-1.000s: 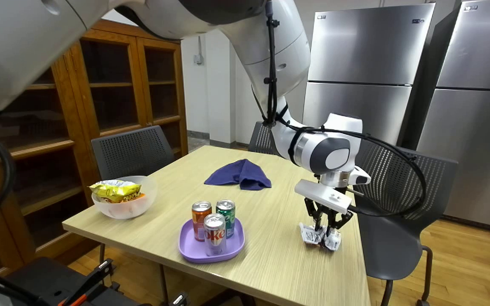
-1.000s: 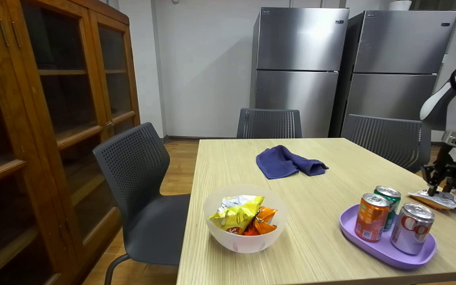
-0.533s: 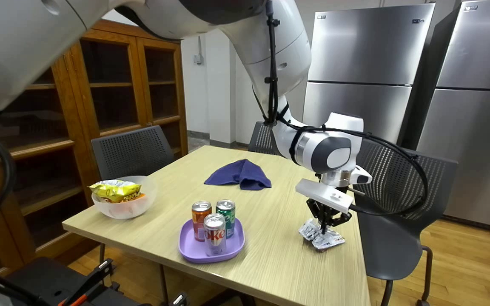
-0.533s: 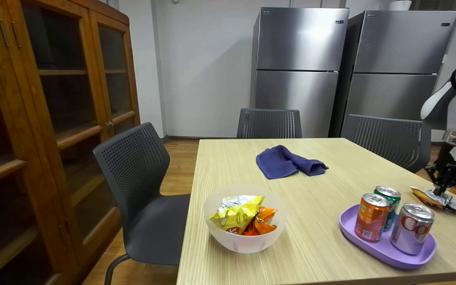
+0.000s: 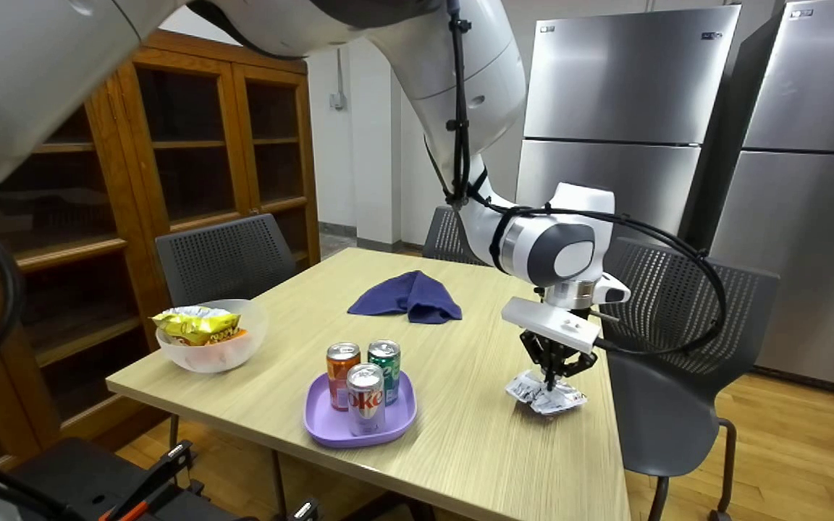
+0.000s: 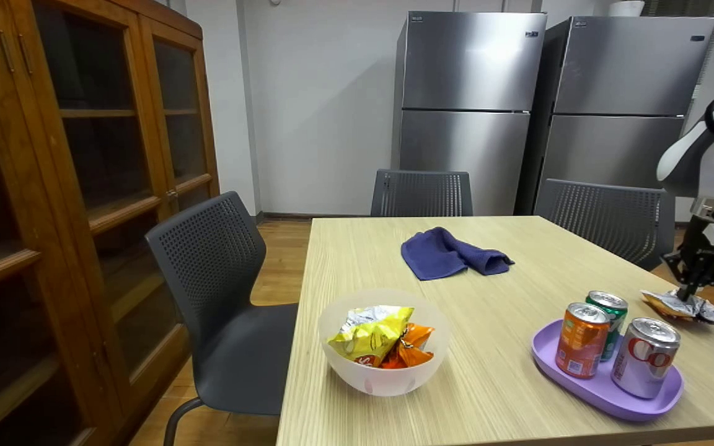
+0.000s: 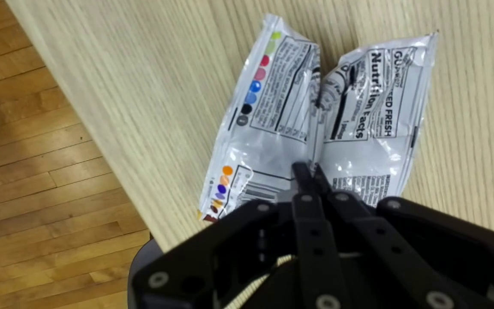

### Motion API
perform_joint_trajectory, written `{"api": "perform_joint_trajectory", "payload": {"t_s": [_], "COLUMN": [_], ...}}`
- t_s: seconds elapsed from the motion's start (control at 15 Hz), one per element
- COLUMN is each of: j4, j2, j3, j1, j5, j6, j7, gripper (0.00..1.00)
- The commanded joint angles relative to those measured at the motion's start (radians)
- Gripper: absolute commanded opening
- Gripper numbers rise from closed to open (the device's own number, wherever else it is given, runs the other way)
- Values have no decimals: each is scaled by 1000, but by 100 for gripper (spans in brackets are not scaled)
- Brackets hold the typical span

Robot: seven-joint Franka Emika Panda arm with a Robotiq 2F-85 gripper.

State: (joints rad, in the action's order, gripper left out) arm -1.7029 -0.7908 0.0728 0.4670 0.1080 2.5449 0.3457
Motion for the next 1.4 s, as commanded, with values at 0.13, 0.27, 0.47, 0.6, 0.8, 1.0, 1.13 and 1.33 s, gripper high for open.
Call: {"api": "perform_joint_trajectory", "payload": {"t_s": [0.13, 0.27, 0.47, 0.6, 0.8, 1.0, 1.13, 1.33], "j4": [-137, -185, -261, -314, -387, -450, -488, -545], "j2": [145, 191, 263, 311, 375, 433, 467, 519], "j3": [6, 7, 9, 10, 9, 5, 2, -4], "j1": [-25, -38, -66, -92, -137, -185, -217, -268], "j5": [-38, -49, -68, -85, -112, -136, -152, -177], "j6": [38, 59, 97, 126, 163, 194, 211, 237], "j7": [22, 21, 16, 9, -1, -9, -13, -16], "gripper": [0, 0, 0, 0, 0, 0, 0, 0]}}
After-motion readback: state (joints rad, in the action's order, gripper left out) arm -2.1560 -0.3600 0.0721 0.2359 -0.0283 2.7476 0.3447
